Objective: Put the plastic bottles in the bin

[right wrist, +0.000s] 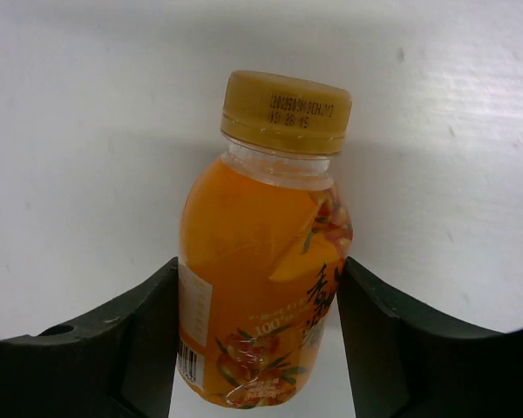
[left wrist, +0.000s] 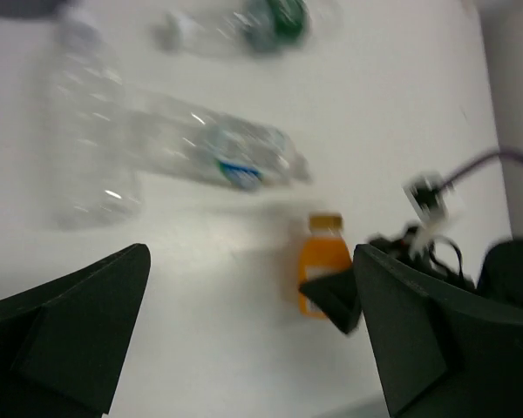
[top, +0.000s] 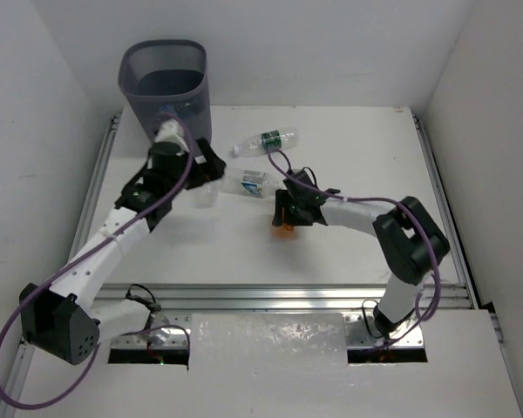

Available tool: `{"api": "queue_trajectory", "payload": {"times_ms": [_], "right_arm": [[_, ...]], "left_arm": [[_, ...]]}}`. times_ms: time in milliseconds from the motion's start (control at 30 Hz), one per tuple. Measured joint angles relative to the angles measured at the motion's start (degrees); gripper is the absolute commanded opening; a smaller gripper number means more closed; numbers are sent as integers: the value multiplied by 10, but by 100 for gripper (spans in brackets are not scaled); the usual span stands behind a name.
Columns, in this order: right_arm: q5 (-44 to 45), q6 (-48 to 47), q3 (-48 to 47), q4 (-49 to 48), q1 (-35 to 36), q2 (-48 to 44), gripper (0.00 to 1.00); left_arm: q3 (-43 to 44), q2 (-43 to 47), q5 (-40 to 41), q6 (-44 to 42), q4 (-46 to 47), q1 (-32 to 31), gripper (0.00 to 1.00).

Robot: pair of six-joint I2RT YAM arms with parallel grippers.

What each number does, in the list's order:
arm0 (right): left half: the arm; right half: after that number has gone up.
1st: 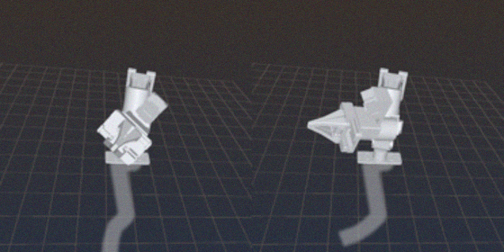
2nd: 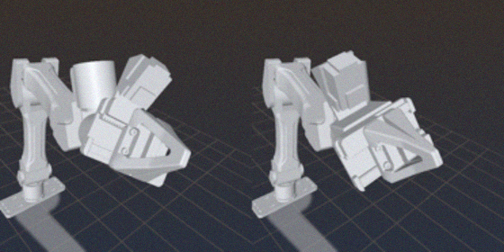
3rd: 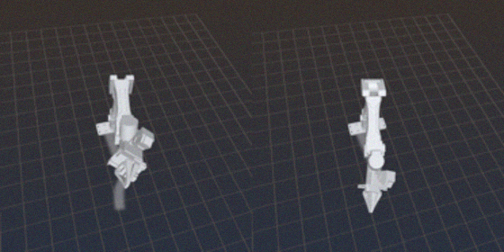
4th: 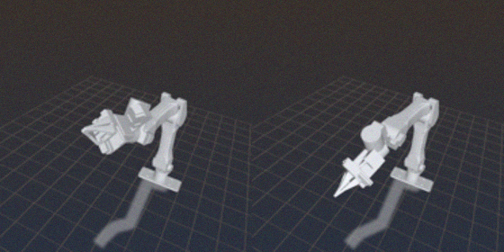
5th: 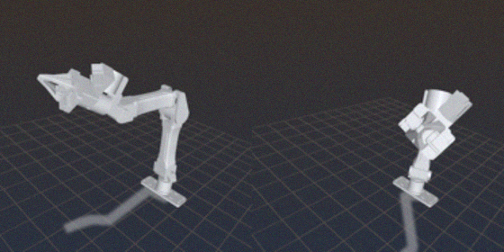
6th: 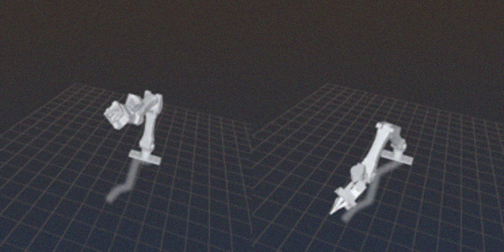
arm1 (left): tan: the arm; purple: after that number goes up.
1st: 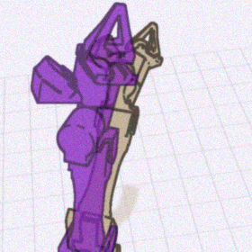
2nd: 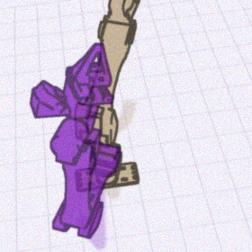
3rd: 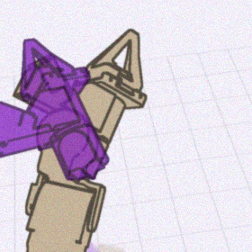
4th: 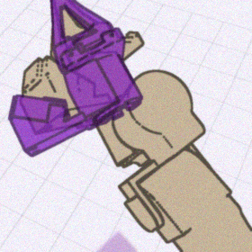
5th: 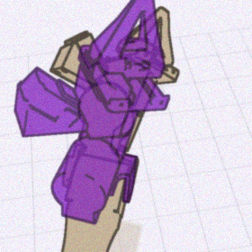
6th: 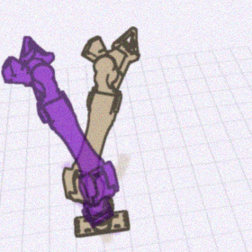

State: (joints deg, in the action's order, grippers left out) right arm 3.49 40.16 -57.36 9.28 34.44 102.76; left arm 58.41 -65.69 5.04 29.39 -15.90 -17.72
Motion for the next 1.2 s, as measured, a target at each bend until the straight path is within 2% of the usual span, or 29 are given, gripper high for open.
{"api": "queue_trajectory", "payload": {"times_ms": [133, 300, 500, 567, 600, 667, 700, 733, 767, 800, 900, 1000, 1100, 1200], "right_arm": [[8, -37, 117, -62, 11, -126, 24], [-90, -129, 297, -219, 10, -369, 25], [-207, -174, 317, -316, 12, -459, 26], [-235, -177, 316, -331, 13, -466, 26], [-243, -178, 316, -337, 13, -466, 26], [-263, -178, 312, -343, 13, -466, 31], [-269, -179, 308, -340, 13, -466, 38], [-268, -181, 305, -336, 12, -466, 73], [-269, -180, 300, -332, 7, -466, 99], [-265, -178, 295, -327, 6, -465, 99], [-244, -186, 275, -313, 9, -469, 99], [-152, -191, 264, -276, 9, -490, 99], [-77, -189, 263, -227, -12, -510, 99], [-55, -180, 263, -181, -60, -511, 99]], "left_arm": [[-15, -6, -64, 3, 3, -85, 100], [-89, -15, -236, 33, 130, -100, 100], [-97, -80, -339, 55, 209, -148, 100], [-90, -89, -360, 60, 223, -160, 94], [-86, -93, -366, 62, 230, -165, 88], [-74, -106, -379, 69, 246, -174, 46], [-68, -113, -390, 73, 254, -176, 29], [-61, -120, -393, 70, 256, -179, 0], [-52, -127, -397, 69, 258, -179, 0], [-41, -134, -399, 66, 254, -179, 0], [12, -147, -352, 52, 189, -182, 0], [114, -151, -230, 29, 86, -172, 0], [229, -160, -132, 13, 19, -113, 0], [361, -196, -32, -6, -12, -30, 1]]}}
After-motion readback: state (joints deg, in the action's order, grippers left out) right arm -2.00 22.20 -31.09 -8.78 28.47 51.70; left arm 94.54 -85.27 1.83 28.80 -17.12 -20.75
